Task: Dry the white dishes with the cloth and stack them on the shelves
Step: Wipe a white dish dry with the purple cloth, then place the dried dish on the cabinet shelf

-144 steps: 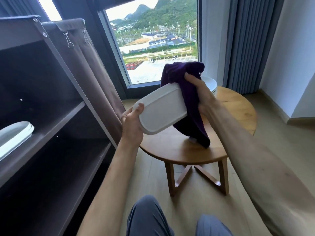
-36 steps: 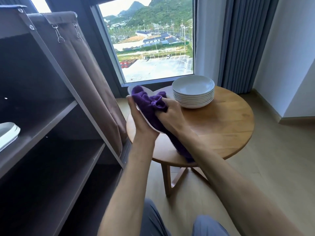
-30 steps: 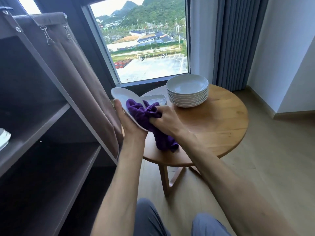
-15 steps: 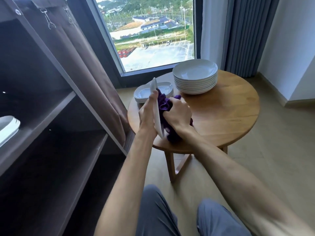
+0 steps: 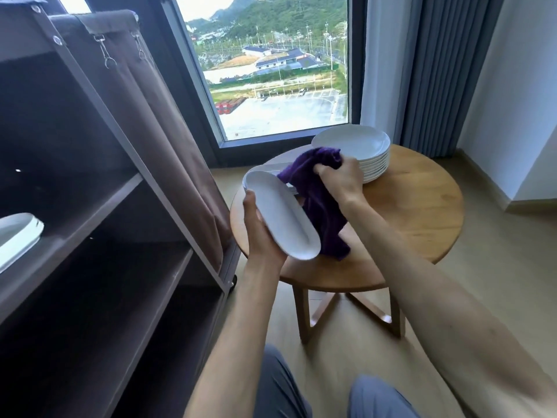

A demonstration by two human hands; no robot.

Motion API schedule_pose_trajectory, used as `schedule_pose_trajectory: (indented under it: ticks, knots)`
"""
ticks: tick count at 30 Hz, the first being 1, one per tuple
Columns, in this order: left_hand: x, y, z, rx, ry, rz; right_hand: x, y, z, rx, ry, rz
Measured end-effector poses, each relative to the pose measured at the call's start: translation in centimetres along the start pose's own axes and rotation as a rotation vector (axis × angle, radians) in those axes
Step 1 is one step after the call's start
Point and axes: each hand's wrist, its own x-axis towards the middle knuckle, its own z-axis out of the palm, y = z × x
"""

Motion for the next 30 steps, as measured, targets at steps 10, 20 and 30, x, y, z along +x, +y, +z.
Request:
schedule_pose_trajectory:
  ticks: [10, 20, 30]
  knots:
    - [0.7, 3.6, 2.3, -0.067, 0.324, 0.231, -3.2, 1.9, 2.2, -0.208, 0.095, -0.046]
    - [0.2, 5.9, 1.7, 0.235, 0.475, 0.533, -8.7, -2.0, 5.2, 0.768, -0.420, 0.438]
    - [-5.9, 11.7, -4.3, 0.631, 0.357, 0.694, -7.6, -7.0, 8.3, 0.801, -0.339, 0.512]
